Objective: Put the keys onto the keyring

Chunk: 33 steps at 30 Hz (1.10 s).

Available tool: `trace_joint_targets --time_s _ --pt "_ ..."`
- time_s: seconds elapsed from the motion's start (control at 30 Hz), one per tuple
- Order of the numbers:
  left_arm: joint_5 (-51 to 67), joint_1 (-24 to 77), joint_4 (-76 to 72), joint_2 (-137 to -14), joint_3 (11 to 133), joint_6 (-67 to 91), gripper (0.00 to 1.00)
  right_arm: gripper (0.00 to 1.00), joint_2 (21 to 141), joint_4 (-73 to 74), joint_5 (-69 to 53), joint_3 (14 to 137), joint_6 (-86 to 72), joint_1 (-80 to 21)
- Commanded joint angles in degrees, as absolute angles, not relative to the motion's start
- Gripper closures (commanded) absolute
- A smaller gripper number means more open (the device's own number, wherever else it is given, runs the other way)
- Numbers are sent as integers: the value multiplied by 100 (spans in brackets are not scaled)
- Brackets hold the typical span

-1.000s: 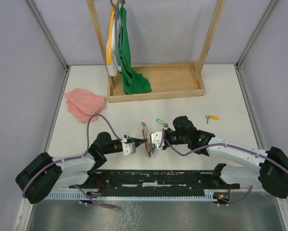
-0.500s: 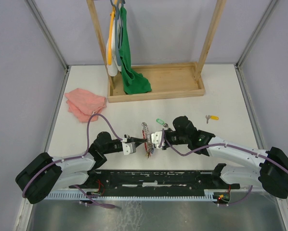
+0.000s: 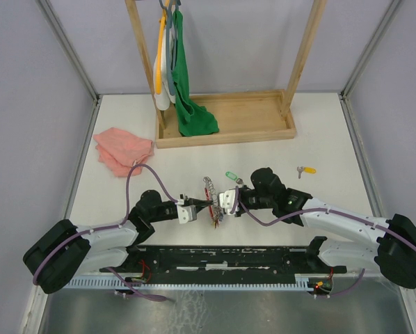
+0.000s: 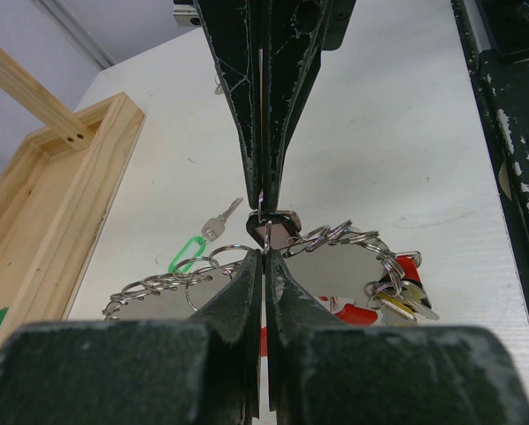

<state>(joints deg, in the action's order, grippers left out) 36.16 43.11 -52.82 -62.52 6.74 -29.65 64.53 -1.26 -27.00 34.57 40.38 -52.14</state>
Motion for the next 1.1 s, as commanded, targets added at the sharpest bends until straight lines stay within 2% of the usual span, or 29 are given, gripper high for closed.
trace_joint_targets --time_s 0.0,1.07 --pt "3676 4315 -5748 -6214 897 -2966 97 99 6320 -208 -2845 3685 4017 -5256" --pt "3778 4315 -5886 -6254 888 -2865 97 99 6495 -134 -2803 3779 3954 -5256"
